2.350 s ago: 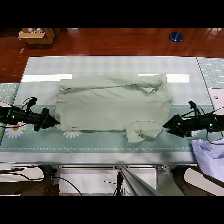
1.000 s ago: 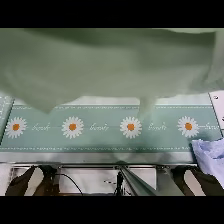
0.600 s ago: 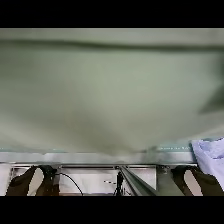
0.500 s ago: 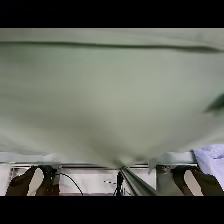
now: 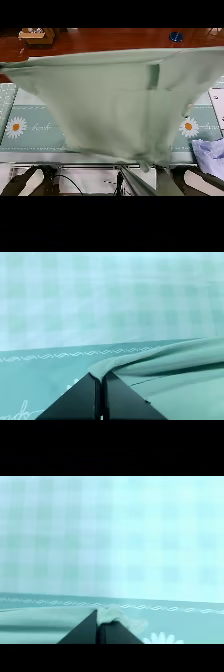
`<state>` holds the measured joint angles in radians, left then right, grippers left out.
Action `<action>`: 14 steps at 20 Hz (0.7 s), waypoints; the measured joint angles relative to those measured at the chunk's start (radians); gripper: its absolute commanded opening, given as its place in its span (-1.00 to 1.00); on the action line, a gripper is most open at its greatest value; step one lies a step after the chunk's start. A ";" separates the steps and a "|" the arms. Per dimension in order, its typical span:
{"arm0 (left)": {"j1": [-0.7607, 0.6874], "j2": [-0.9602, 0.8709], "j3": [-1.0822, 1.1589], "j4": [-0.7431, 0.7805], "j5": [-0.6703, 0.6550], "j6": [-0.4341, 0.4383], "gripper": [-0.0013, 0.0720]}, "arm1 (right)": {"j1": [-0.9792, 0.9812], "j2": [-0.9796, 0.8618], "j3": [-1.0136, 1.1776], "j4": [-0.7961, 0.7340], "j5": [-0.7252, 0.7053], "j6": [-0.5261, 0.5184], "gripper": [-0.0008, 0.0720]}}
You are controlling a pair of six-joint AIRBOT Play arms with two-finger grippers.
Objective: Fold the shirts.
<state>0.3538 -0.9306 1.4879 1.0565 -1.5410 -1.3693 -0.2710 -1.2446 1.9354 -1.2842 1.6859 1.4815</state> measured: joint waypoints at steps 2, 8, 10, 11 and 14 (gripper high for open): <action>-0.032 -0.122 -0.042 -0.008 0.077 0.027 -0.90 | 0.032 -0.123 -0.010 0.001 -0.042 -0.002 -0.93; -0.121 -0.447 -0.010 -0.013 0.327 0.132 -0.90 | 0.111 -0.380 -0.019 0.011 -0.259 0.001 -0.93; -0.143 -0.525 0.022 -0.019 0.409 0.187 -0.90 | 0.124 -0.437 -0.020 0.011 -0.336 0.000 -0.93; -0.152 -0.558 0.032 -0.020 0.449 0.213 -0.90 | 0.127 -0.463 -0.020 0.013 -0.379 0.000 -0.93; -0.185 -0.650 0.052 -0.023 0.575 0.270 -0.90 | 0.134 -0.539 -0.020 0.021 -0.472 -0.003 -0.93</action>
<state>0.1688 -1.5803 1.5398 1.0340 -0.9661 -1.0996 -0.1375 -1.7832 1.9156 -1.2629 1.2137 1.4788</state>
